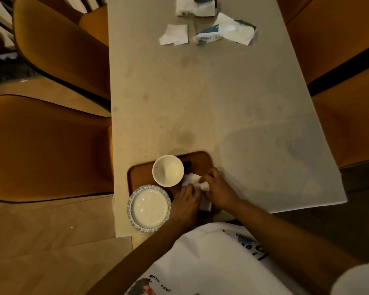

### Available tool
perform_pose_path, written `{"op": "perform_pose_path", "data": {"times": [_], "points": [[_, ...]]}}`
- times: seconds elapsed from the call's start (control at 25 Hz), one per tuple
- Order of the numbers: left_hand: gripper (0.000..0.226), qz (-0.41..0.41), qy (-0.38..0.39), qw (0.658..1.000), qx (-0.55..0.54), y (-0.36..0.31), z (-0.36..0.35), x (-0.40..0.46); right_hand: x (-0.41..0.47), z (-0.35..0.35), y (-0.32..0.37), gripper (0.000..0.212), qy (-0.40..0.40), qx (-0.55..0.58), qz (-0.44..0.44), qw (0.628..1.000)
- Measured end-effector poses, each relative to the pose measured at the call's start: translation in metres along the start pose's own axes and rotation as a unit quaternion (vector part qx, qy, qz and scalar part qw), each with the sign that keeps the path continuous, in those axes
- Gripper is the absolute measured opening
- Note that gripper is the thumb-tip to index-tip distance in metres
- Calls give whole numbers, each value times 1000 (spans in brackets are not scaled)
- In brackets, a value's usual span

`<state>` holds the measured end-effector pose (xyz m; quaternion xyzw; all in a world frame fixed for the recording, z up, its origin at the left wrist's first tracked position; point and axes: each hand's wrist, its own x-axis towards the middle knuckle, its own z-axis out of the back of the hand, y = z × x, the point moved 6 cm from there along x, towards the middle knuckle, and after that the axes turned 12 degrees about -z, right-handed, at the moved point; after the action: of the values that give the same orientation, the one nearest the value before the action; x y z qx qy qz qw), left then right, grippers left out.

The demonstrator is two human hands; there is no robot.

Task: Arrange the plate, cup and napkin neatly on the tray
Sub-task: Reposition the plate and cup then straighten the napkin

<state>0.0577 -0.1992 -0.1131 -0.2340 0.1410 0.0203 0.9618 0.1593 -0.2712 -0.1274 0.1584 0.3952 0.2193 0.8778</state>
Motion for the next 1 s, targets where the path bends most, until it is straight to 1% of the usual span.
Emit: {"op": "perform_pose_path", "data": {"times": [0.12, 0.28, 0.44, 0.52, 0.6, 0.76, 0.88, 1.0], "points": [[84, -2, 5, 1000, 2, 6, 2, -3, -5, -8, -2, 41, -32, 28, -40, 998], [83, -25, 9, 999, -35, 11, 1, -9, -12, -15, -10, 41, -47, 42, -72, 995], [83, -51, 3, 999, -7, 10, 10, -13, -17, -18, -11, 41, -63, 30, -88, 994], [85, -48, -4, 999, 5, 7, 17, -14, -19, -18, -10, 43, -68, 26, -85, 994], [84, -39, -5, 999, 9, 6, 18, -13, -20, -19, -10, 48, -64, 14, -74, 995], [69, -45, 18, 997, 57, 5, 4, -10, -22, -25, -7, 63, -39, -30, -50, 998], [71, -50, 25, 995, 85, 7, 2, -11, -24, -31, -7, 77, 1, -46, -39, 998], [73, -43, 16, 996, 81, 8, 3, -12, -21, -34, -10, 84, 9, -55, -48, 997]]}}
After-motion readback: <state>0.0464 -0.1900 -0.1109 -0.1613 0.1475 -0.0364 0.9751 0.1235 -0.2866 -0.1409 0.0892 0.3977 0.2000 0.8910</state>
